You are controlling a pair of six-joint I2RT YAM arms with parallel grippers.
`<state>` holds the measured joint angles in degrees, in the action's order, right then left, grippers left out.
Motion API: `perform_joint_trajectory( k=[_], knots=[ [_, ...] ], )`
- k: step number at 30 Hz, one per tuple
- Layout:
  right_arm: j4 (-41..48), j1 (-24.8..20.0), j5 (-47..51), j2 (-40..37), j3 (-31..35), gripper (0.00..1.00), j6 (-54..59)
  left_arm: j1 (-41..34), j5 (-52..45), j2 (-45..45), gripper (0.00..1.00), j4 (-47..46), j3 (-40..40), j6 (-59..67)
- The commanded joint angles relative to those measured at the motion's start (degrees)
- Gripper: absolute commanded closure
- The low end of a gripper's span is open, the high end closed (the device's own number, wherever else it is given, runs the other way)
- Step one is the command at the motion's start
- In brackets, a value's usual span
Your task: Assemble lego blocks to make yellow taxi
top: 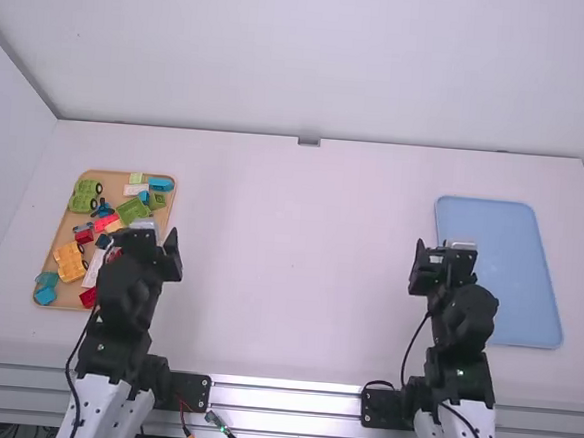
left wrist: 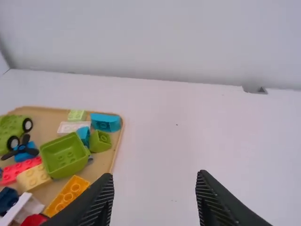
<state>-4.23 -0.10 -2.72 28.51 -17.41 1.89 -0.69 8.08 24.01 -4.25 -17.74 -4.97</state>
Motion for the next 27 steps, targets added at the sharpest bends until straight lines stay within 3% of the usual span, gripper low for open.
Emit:
perform_joint_trajectory(
  k=[1, 14, 27],
  knots=[
    [-0.5, -0.4, -0.6, 3.2, -3.7, 0.48, 0.6, -0.5, 5.9, 2.9, 0.48, -0.5, -3.0, -4.5],
    [-4.6, 0.1, -2.2, 19.9, -12.9, 0.25, 1.6, 0.8, 13.1, 15.8, 0.24, -9.6, -17.2, -9.5],
    [-6.8, 1.1, -2.9, 31.7, -20.2, 0.06, 2.4, 21.9, -0.4, 37.0, 0.07, -21.1, -34.3, -13.6]
  ],
)
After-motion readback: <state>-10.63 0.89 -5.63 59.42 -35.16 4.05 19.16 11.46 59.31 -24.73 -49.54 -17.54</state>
